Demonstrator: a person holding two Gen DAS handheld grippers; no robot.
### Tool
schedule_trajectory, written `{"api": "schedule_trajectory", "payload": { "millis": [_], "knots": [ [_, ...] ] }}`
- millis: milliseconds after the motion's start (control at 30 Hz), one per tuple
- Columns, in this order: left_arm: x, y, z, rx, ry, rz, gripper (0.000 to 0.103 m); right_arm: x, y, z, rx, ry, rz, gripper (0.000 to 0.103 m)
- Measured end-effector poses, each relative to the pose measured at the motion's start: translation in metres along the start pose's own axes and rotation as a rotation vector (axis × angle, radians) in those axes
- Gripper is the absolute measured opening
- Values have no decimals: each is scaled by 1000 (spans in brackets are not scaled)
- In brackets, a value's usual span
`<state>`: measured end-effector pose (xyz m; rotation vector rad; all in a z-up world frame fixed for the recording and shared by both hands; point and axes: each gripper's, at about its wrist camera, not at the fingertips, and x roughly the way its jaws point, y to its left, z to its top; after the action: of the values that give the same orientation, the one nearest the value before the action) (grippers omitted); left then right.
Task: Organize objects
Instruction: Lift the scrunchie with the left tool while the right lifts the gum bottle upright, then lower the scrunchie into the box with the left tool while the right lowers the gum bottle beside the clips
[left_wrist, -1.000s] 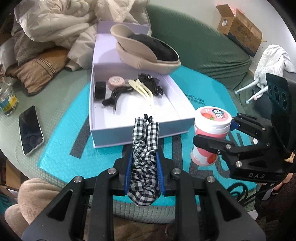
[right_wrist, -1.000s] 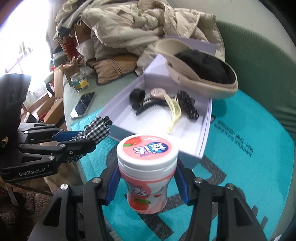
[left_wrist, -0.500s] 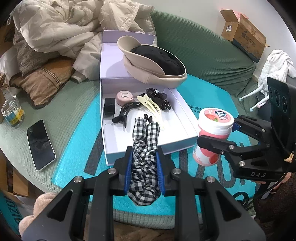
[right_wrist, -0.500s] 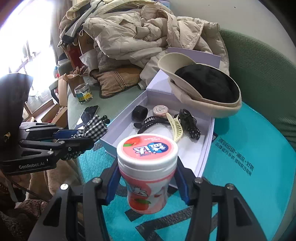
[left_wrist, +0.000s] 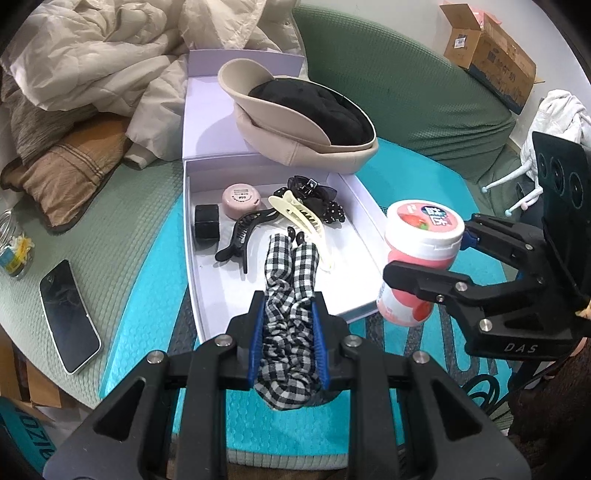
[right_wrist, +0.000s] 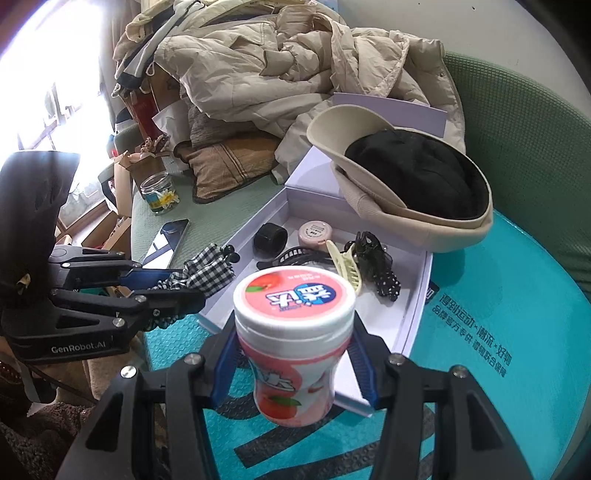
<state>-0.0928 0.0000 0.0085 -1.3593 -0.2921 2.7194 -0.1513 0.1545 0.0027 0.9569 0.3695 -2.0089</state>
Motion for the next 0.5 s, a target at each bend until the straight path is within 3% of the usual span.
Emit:
{"api": "schedule_trajectory", "payload": {
  "millis": [500],
  "knots": [
    [36, 8, 19, 2, 55, 3, 22, 25, -16, 19, -3, 20, 23, 55]
  ]
}}
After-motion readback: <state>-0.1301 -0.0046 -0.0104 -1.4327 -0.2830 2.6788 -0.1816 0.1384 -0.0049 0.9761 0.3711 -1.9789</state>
